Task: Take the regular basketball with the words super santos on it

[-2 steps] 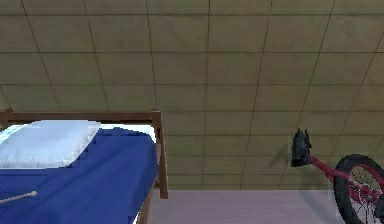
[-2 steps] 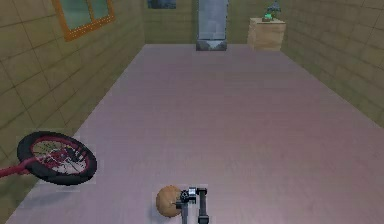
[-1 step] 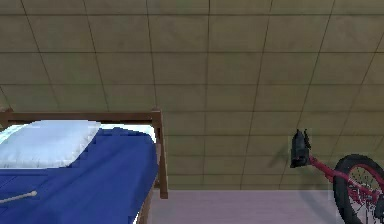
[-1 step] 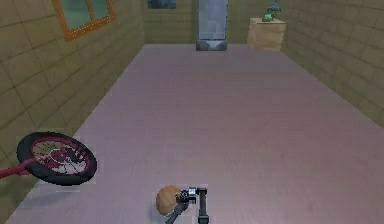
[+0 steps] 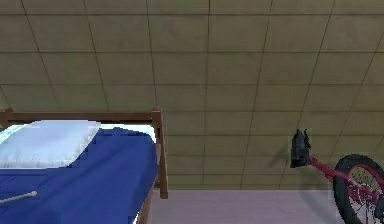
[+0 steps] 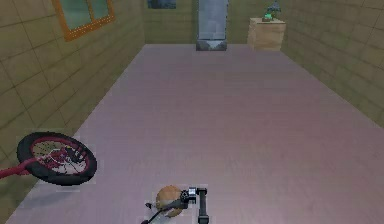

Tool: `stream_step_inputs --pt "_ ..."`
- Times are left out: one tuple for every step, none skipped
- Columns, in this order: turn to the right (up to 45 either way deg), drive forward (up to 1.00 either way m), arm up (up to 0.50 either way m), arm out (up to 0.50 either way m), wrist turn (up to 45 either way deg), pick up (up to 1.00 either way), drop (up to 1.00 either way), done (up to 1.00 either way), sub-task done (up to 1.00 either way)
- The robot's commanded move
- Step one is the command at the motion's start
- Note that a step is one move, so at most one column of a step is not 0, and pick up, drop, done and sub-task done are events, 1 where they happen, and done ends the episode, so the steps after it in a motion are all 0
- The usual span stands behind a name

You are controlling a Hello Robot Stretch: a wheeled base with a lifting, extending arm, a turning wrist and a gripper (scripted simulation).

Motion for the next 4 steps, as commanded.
stream_step_inputs --pt "0.0 0.0 0.0 0.0 45.0 0.0 0.0 0.0 0.0" --pt "0.0 0.0 0.0 0.0 6.0 0.0 0.0 0.0 0.0" --pt "0.0 0.0 -0.3 0.0 0.0 0.0 0.0 0.0 0.0" --pt "0.0 0.0 0.0 0.0 0.0 1.0 0.0 0.0 0.0"
